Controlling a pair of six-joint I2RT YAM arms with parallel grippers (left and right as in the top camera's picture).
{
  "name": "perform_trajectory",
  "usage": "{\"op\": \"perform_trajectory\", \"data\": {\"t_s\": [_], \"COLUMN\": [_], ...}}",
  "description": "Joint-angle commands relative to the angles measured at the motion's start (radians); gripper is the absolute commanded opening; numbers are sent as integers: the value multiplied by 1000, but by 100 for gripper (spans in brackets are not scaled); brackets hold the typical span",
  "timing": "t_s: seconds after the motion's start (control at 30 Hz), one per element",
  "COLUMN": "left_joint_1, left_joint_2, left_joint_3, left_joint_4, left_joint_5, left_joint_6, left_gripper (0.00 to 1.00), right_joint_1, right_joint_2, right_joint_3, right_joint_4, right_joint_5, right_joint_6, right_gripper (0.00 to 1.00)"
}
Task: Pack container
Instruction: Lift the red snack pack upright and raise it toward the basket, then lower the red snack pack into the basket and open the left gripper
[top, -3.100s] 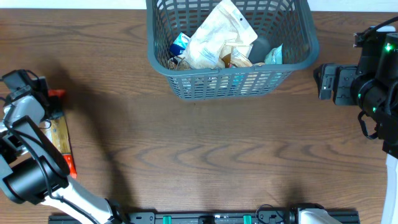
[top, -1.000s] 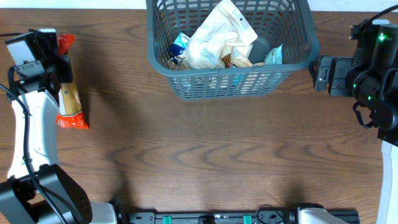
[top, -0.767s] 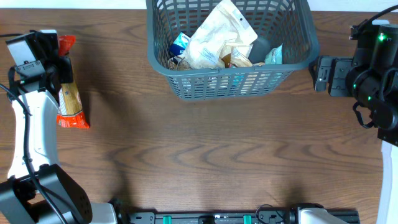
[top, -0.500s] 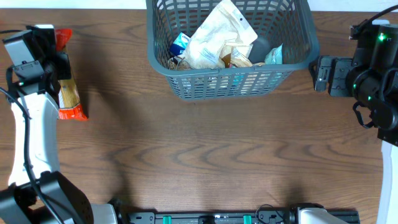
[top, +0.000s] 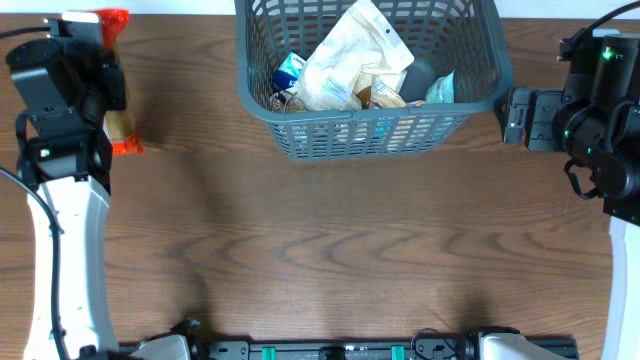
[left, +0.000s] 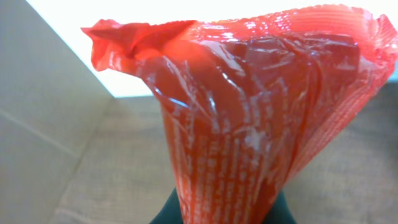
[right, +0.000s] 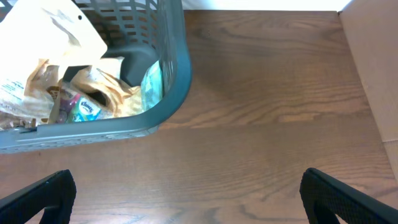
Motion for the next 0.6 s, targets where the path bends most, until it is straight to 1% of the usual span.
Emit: {"op": "perform_trajectory", "data": {"t_s": [0.0, 0.27, 0.47, 0.57], "left_joint_1": [-28, -103, -192, -238], "left_joint_2": [-81, -164, -196, -201], "left_joint_3": [53, 53, 53, 53], "left_joint_4": [79, 229, 384, 464], "left_joint_5": [-1, 0, 0, 0], "left_joint_6": [-13, -21, -21, -42], "left_gripper": [6, 6, 6, 6], "right_joint_1": [5, 5, 5, 5], "right_joint_2": [3, 3, 3, 3], "right_joint_3": [-1, -1, -1, -1], "right_joint_4": [2, 2, 2, 1], "right_joint_5": [-5, -5, -5, -10], "right_joint_6": [13, 13, 13, 13], "right_gripper": [99, 99, 99, 99]}}
